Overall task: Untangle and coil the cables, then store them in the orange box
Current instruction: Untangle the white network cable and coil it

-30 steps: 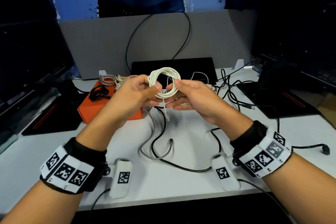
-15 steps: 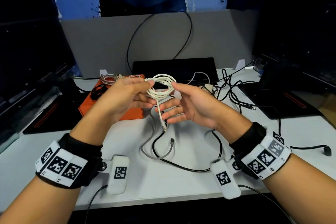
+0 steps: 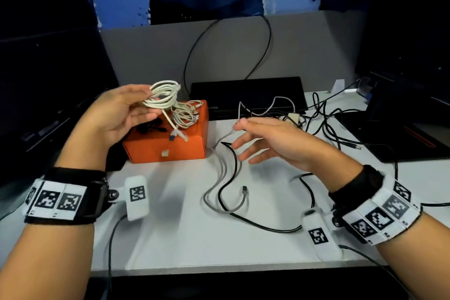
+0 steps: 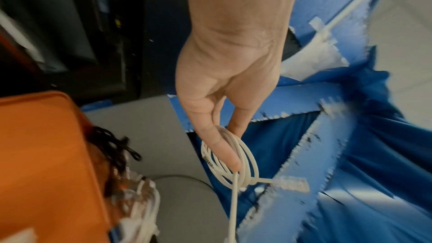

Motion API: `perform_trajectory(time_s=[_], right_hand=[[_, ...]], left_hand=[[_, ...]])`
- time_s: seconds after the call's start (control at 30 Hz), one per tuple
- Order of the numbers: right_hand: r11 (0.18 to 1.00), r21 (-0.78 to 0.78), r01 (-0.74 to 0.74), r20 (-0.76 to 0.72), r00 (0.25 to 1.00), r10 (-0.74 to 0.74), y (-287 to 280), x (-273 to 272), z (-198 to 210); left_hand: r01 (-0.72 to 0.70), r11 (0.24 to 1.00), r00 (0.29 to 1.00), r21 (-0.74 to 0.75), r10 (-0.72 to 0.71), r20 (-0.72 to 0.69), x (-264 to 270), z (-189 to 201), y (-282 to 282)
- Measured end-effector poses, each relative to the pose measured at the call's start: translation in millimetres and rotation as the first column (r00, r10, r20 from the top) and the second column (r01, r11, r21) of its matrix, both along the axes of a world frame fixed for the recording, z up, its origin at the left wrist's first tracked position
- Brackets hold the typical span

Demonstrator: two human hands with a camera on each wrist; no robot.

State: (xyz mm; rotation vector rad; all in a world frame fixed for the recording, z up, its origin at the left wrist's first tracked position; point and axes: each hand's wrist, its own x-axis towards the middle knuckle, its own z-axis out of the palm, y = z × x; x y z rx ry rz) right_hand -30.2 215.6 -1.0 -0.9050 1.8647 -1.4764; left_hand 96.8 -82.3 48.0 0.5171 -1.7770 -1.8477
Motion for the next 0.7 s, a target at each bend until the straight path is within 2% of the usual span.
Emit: perform_trajectory(time_s=[0.23, 0.37, 0.47, 0.53, 0.6, 0.7], right_hand=[[0.981, 0.164, -0.103, -0.109, 0.987, 0.122, 0.1, 0.0, -1.1], [0.977, 0.185, -0.110, -0.142, 0.980, 0.137, 1.8, -1.2, -0.7], [0.975, 0.193, -0.110, -0.155, 0.978, 0.141, 5.1, -2.8, -0.4], [0.972, 0.203, -0.116, -0.160, 0.976, 0.150, 6.1, -2.8, -0.3], [0.970, 0.212, -0.123, -0.162, 0.974, 0.159, 6.6, -2.7, -0.1], [0.965, 0.236, -0.117, -0.160, 0.974, 0.158, 7.2, -1.8, 1.5]], left_hand=[[-0.045, 0.996, 0.988, 0.074, 0.034, 0.148, -9.7, -35.8, -35.0], [0.025, 0.999, 0.985, 0.023, -0.028, 0.171, -5.2, -34.1, -41.8], [0.155, 0.986, 0.966, -0.062, -0.139, 0.219, 12.4, -26.7, -46.8], [0.285, 0.952, 0.909, -0.112, -0.231, 0.347, 27.1, -31.4, -53.8], [0.381, 0.914, 0.821, -0.138, -0.266, 0.506, 37.8, -42.8, -59.3], [0.436, 0.895, 0.722, -0.097, -0.284, 0.631, 45.5, -58.3, -62.1]])
